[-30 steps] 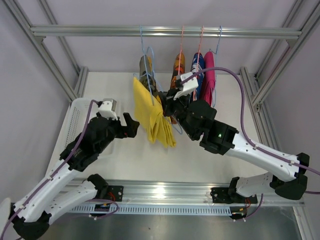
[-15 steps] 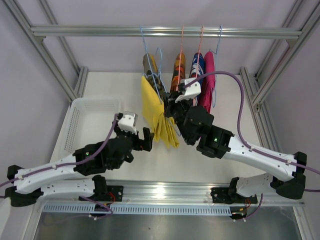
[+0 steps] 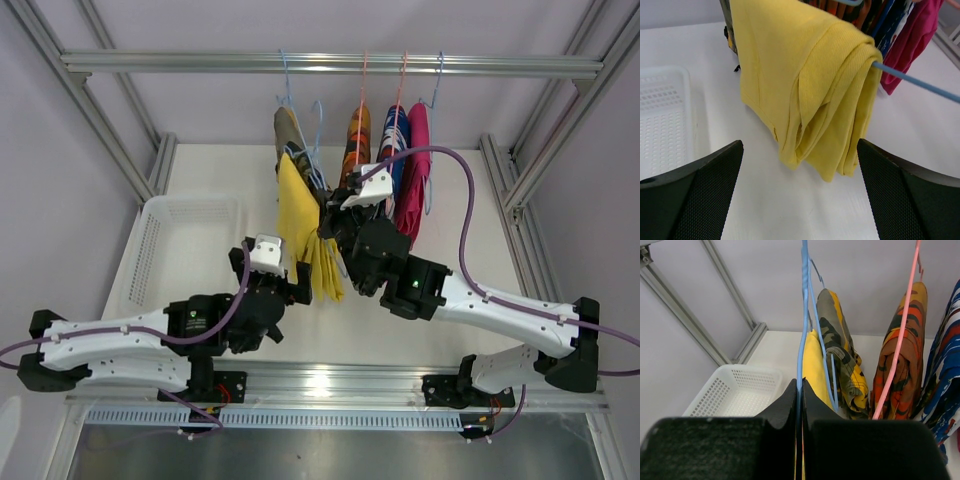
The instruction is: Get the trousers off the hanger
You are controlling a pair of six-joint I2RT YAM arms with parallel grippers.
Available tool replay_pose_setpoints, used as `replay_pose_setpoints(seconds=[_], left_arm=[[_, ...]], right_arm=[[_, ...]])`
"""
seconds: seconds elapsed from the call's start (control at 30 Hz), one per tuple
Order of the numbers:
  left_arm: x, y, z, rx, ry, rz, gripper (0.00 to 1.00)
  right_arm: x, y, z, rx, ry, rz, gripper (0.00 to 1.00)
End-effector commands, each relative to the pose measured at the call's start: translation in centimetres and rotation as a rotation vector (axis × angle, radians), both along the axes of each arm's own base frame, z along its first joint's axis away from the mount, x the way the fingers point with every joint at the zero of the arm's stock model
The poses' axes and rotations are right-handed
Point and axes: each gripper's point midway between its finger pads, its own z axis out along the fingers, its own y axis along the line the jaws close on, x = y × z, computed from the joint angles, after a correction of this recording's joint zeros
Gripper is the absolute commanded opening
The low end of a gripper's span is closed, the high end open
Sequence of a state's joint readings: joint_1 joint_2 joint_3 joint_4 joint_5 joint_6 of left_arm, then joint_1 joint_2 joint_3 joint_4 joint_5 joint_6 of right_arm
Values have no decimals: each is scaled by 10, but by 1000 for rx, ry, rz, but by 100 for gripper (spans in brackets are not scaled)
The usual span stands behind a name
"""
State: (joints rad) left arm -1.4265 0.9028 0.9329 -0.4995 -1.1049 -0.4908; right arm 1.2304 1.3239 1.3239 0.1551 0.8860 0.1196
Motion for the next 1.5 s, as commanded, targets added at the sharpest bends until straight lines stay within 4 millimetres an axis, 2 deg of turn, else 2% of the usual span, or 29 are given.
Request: replay_pose_setpoints(seconds=[0.0,0.2,0.37,0.53,0.8,1.1,1.3,1.47], left_arm=[[3,-3,36,-104,-59,47,99],[8,-22,45,-98,-83,58,99],[11,-35,43,-68,-100,57,99],[17,-34,39,-44,-103,90,99],[27,-33,19,-14,-70,125,99],[33,-33,2,-16,-48,152,99],[34,-41,3,-43,-42,125,99],[28,-52,12,-104,-18,55,99]], right_arm=[[-3,-19,60,297,-58,-41,0],[-4,-18,57,301,-52,-28,0],[-5,-23,57,303,-55,-28,0],[-6,-28,55,310,-51,-18,0],[-6,-43,60,335,-54,-22,0],[-8,-51,62,359,-50,-4,0],[-4,-53,58,368,-39,5,0],[-1,-53,59,375,-34,5,0]])
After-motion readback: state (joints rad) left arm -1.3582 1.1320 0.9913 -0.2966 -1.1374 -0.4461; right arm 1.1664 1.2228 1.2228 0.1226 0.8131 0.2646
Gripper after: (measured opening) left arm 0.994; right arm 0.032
